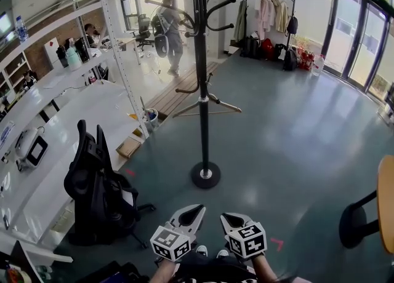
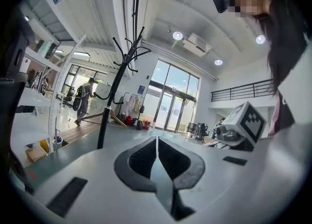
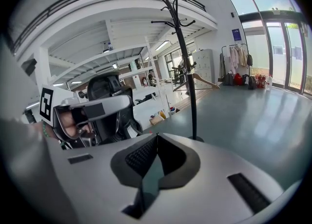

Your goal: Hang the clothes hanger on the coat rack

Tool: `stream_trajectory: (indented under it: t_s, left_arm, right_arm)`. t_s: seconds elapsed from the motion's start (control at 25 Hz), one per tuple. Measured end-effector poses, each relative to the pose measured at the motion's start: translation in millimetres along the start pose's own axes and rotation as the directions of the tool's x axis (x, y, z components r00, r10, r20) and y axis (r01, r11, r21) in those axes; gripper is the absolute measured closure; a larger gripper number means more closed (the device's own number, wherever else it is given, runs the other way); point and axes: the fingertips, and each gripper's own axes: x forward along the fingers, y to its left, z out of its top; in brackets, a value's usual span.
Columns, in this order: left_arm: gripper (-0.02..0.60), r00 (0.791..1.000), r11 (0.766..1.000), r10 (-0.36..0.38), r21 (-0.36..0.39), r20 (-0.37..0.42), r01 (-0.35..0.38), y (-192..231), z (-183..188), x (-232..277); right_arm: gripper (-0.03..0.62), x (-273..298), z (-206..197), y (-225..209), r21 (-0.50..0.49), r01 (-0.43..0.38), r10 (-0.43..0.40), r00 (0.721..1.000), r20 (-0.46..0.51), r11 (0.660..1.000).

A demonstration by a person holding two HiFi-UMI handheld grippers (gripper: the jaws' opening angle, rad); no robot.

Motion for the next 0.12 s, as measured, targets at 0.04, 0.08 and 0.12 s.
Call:
stream_trajectory:
  t_s: [0.04, 0.08, 0.12]
  left_arm:
    - [0.581, 1.000, 1.000, -0.002, 0.000, -0.002, 0.002, -2.1, -1.4, -0.4]
    - [0.581, 1.000, 1.000, -0.003, 0.000, -0.004, 0.003, -3.9, -2.9, -0.8]
    - [0.581, 1.000, 1.000, -0.004, -0.001, -0.006, 0.004, -5.7, -4.4, -1.3]
  right_arm:
    - [0.583, -0.9, -1.3, -0.2, 0.003, -0.001, 0.001, 1.000, 0.000, 1.000]
    - [0.583, -1.7, -2.7, -0.3, 0.006, -0.002, 0.002, 1.000, 0.001, 1.000]
    - [0.583, -2.5, -4.0, -0.2, 0.009, -0.003, 0.003, 1.000, 0.001, 1.000]
